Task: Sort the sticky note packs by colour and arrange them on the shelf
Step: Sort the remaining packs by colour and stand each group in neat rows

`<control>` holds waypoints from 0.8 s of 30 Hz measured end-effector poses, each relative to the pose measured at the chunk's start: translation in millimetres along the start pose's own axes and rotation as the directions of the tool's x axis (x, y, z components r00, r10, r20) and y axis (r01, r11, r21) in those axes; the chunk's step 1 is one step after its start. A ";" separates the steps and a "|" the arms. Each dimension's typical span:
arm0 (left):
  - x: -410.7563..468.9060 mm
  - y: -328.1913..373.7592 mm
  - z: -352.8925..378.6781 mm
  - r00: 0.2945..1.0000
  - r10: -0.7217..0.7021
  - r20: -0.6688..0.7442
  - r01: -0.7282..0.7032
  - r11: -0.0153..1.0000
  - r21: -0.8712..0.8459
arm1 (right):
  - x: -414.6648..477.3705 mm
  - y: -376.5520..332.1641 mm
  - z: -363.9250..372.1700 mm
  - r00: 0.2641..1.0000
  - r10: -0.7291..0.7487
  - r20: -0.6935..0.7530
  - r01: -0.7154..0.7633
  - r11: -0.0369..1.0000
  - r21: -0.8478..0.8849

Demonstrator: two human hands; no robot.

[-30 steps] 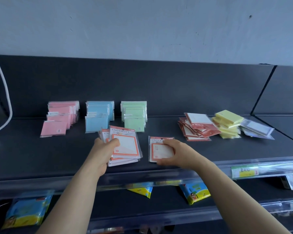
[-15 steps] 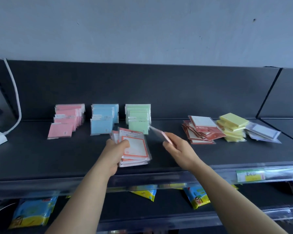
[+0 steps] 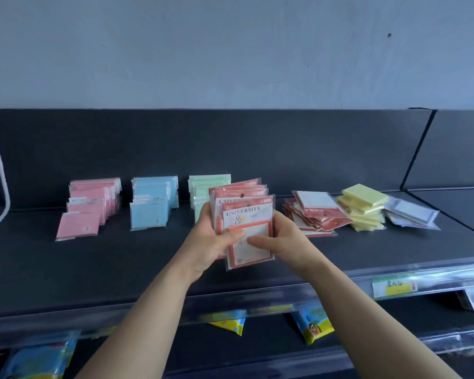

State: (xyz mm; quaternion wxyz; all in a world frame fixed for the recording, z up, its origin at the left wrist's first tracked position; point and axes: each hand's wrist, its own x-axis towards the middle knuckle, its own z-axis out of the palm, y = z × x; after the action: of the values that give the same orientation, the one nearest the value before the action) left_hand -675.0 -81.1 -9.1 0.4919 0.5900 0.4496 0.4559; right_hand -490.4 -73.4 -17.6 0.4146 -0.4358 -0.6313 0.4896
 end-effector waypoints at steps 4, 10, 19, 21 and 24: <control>5.8 -4.6 0.7 0.996 -0.050 0.076 0.033 0.977 0.210 | 3.6 9.6 -2.8 0.998 0.016 -0.062 -0.019 0.999 -0.047; 0.3 -23.2 15.3 0.995 -0.089 0.040 0.072 0.945 0.320 | 5.4 27.3 -0.4 0.993 0.113 -0.024 -0.114 0.991 -0.067; 36.2 -26.6 26.9 0.991 -0.059 -0.121 0.099 0.930 0.353 | 34.6 25.5 -9.7 0.987 0.111 -0.119 -0.125 0.985 -0.120; 51.1 -27.1 34.2 0.976 -0.064 -0.206 0.130 0.937 0.323 | 46.4 22.4 -14.2 0.984 0.118 -0.137 -0.131 0.987 -0.095; 77.1 -24.3 45.7 0.956 -0.077 -0.283 0.168 0.935 0.312 | 70.6 23.2 -23.9 0.976 0.130 -0.173 -0.148 0.985 -0.094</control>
State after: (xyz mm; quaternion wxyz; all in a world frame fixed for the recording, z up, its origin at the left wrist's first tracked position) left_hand -618.3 -10.7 -30.4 0.3479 0.5685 0.6184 0.4165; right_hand -483.8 3.5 -29.3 0.4067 -0.5395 -0.5877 0.4451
